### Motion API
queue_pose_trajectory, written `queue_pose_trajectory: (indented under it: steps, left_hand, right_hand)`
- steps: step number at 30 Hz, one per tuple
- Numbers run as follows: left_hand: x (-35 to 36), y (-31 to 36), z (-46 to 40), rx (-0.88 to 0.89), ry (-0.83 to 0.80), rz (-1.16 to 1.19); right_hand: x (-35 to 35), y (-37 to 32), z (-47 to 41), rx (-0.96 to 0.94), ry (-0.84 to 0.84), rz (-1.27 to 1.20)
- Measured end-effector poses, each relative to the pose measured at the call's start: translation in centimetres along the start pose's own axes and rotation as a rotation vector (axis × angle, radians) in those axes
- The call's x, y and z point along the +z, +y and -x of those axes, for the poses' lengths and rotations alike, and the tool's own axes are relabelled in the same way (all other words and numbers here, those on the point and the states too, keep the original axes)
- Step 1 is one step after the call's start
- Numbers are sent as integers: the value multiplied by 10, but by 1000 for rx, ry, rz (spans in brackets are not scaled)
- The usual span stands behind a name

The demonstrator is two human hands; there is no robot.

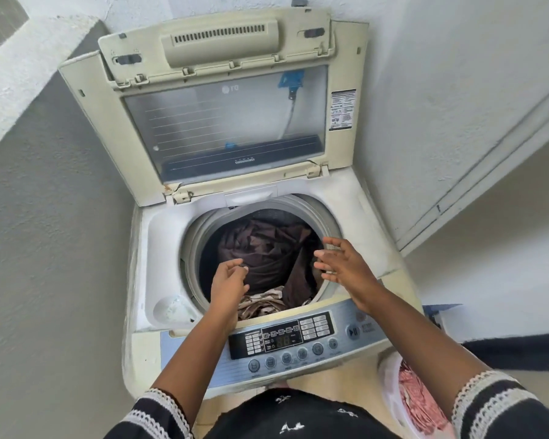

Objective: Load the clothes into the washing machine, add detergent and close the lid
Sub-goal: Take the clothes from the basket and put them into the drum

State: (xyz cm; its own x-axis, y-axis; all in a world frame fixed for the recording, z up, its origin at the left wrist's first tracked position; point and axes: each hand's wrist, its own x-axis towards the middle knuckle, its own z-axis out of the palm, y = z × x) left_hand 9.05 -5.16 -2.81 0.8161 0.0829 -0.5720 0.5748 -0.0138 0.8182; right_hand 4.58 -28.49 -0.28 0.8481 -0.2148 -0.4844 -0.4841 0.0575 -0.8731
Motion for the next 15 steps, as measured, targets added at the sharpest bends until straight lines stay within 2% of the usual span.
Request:
queue_pose_trajectory:
  steps: [8,15]
  left_hand:
    - [87,8,59,238,-254,-119]
    - [176,-27,148,433,-461,-266]
  right_hand:
    - [-56,5,59,-102,97,-131]
    - [-145,31,122,-168,152,-69]
